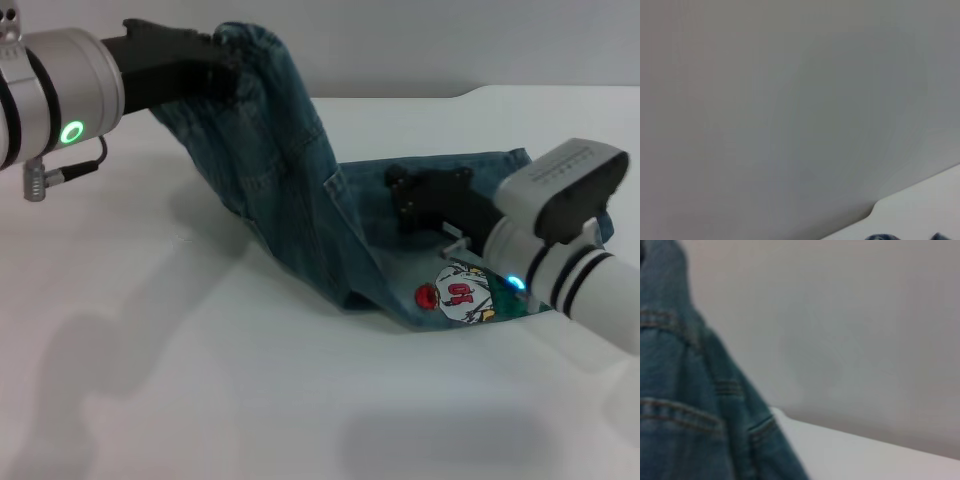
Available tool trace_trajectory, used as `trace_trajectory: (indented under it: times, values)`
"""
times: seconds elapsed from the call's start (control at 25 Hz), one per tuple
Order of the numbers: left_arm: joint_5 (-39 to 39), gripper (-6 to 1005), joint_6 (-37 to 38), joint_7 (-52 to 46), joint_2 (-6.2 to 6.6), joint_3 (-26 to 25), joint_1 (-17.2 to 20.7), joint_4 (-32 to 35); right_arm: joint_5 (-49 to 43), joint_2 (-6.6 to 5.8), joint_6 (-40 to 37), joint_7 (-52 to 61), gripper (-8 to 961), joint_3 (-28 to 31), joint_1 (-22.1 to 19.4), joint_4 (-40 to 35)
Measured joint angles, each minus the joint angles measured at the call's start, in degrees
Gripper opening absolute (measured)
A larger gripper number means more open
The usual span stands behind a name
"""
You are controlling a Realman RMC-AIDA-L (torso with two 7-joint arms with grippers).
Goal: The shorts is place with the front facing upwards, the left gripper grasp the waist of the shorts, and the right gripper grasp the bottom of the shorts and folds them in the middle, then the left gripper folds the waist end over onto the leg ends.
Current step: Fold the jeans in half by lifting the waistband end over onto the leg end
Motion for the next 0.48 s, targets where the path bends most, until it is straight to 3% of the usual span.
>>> trace_trajectory:
  times: [0.24,0.48]
  values:
    - [-5.53,45,1.84,3.70,-0.01,-0.14,-0.23,-0.82,-0.85,0.11,-3.39,0.00,0,0.02,2.53,2.27]
    - [-6.10,45,2.13,4.47,-0.01,-0.34,-1.36,-0.39,-3.34,0.27,-4.61,0.01,1,0.43,4.53,5.04]
